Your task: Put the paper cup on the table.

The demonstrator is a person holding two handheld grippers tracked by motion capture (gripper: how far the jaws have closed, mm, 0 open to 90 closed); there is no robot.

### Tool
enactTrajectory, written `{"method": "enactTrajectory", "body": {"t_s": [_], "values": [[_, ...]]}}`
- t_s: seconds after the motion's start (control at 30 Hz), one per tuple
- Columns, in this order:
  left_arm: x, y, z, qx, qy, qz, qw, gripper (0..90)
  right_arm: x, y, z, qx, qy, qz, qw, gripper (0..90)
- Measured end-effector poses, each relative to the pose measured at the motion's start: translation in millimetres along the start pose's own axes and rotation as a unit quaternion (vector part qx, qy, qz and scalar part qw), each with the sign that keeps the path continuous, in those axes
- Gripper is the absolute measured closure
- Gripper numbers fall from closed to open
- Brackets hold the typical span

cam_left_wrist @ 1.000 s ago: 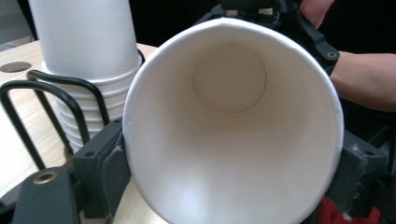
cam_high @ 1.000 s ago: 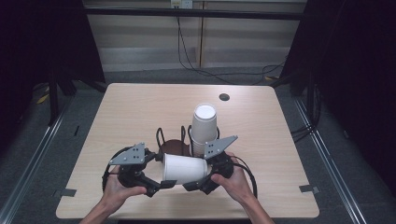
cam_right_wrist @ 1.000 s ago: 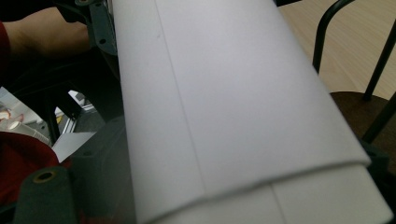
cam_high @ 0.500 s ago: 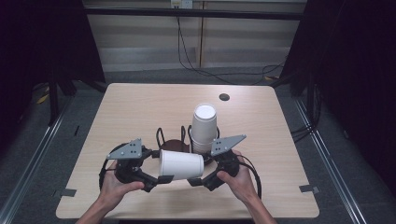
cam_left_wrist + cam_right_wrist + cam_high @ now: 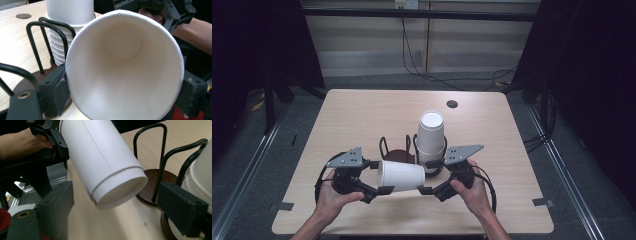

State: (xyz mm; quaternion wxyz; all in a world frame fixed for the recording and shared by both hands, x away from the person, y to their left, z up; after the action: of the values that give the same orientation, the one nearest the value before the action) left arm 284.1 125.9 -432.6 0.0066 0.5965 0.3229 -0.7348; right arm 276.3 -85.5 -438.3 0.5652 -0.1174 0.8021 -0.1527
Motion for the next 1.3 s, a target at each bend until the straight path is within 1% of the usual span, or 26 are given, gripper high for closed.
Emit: {"method": "enactTrajectory", "body": {"t_s": [0.1,0.2,0.27,0.3,0.37,0.4,0.43,0.47,0.5,0.53,0.57,0.67,0.7,0.73,0.8,0.83,0.93,0.97,1.03,1.1,1.13,1.17,1.2,1.23,1.27,1.3], "values": [[1.2,-1.4,-1.2,-0.005,-0.002,-0.008,1.0,15.1,0.1,-1.1,0.3,0.008,-0.001,0.0,1.0,13.8],[0.9,-4.0,-2.8,-0.014,-0.004,-0.011,0.9998,15.2,-0.4,-2.6,0.5,0.013,0.0,0.004,0.9999,13.8],[-1.3,-7.3,-3.9,-0.017,-0.002,-0.012,0.9998,15.1,-1.2,-4.2,0.7,0.015,0.003,0.013,0.9998,13.8],[-2.3,-9.2,-4.8,-0.022,-0.002,-0.013,0.9997,15.2,-1.3,-4.8,0.7,0.016,0.004,0.014,0.9998,13.8],[-3.6,-11.9,-5.9,-0.026,0.001,-0.015,0.9995,15.2,-1.5,-6.2,0.7,0.02,0.003,0.016,0.9997,13.8],[-3.8,-13.5,-7.5,-0.033,0.004,-0.023,0.9992,15.2,-1.6,-7.0,0.7,0.022,0.002,0.016,0.9996,13.8],[-3.5,-14.4,-8.0,-0.036,0.003,-0.032,0.9988,15.2,-1.7,-8.3,1.0,0.024,0.002,0.017,0.9996,13.8],[-3.0,-15.7,-7.8,-0.042,0.001,-0.047,0.998,15.1,-1.7,-9.1,1.2,0.025,0.004,0.019,0.9995,13.8],[-3.1,-17.0,-6.9,-0.045,0.006,-0.053,0.9975,15.1,-1.6,-9.9,1.5,0.026,0.005,0.019,0.9995,13.8],[-4.0,-19.2,-5.1,-0.051,0.012,-0.052,0.9973,15.1,-1.5,-10.4,1.4,0.028,0.005,0.018,0.9994,13.8],[-4.7,-21.2,-3.8,-0.055,0.015,-0.055,0.9969,15.1,-1.7,-11.0,1.1,0.03,0.002,0.017,0.9994,13.8],[-5.8,-24.2,-3.3,-0.067,0.026,-0.069,0.9951,15.2,-3.1,-13.0,-0.6,0.032,0.0,0.02,0.9993,13.9],[-5.4,-24.9,-4.3,-0.07,0.032,-0.077,0.994,15.2,-3.3,-13.6,-1.0,0.034,-0.001,0.02,0.9992,13.8],[-5.0,-25.2,-4.5,-0.07,0.033,-0.081,0.9937,15.2,-3.5,-13.7,-1.6,0.033,-0.001,0.021,0.9992,13.8],[-4.1,-26.6,-6.0,-0.067,0.028,-0.093,0.993,15.1,-3.2,-14.0,-1.9,0.034,-0.002,0.019,0.9992,13.8],[-3.6,-28.2,-8.1,-0.069,0.027,-0.098,0.9924,15.1,-2.4,-14.0,-2.1,0.029,0.001,0.018,0.9994,13.9],[-1.2,-33.3,-15.5,-0.074,0.019,-0.108,0.9913,15.1,-1.5,-14.1,-1.0,0.032,0.001,0.014,0.9994,13.9],[0.4,-34.6,-18.0,-0.078,0.017,-0.113,0.9904,15.1,-1.3,-14.0,-0.5,0.032,0.002,0.015,0.9994,13.9],[4.6,-37.4,-22.2,-0.087,0.023,-0.13,0.9874,15.0,-1.3,-13.7,-0.1,0.033,0.002,0.016,0.9993,13.9],[6.4,-41.2,-24.9,-0.088,0.022,-0.137,0.9863,15.0,-1.5,-13.7,-0.3,0.033,0.002,0.015,0.9993,13.9],[6.5,-43.2,-26.8,-0.093,0.024,-0.139,0.9857,14.8,-1.7,-14.0,-0.3,0.034,0.001,0.015,0.9993,13.9],[6.4,-45.7,-28.9,-0.1,0.025,-0.142,0.9845,14.8,-2.3,-14.1,-0.9,0.034,0.0,0.014,0.9993,13.9],[6.5,-47.6,-30.8,-0.1,0.023,-0.146,0.984,14.8,-2.3,-14.1,-0.9,0.034,0.0,0.014,0.9993,13.9],[6.3,-49.4,-32.9,-0.102,0.026,-0.147,0.9835,14.9,-2.6,-13.8,-1.3,0.031,-0.001,0.011,0.9995,13.9],[6.3,-51.4,-35.3,-0.109,0.025,-0.152,0.982,14.8,-3.0,-13.4,-1.5,0.029,-0.001,0.012,0.9995,13.9],[6.2,-53.2,-38.4,-0.114,0.03,-0.159,0.9802,14.8,-3.2,-12.9,-1.4,0.029,0.0,0.012,0.9995,13.9]]}}
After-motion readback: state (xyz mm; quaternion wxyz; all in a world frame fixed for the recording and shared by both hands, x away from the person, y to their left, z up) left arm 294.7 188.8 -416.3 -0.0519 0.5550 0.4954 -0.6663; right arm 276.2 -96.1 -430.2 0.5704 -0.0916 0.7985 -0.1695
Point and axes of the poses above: each handheld gripper's, and its own axes: y roughly forward along the jaws, x roughly out of its underside, z roughly to its right, the point moved 6 cm from there along y, roughly forward along the jaws, and after that the axes turned 15 degrees about -x, right-handed, at the moved point
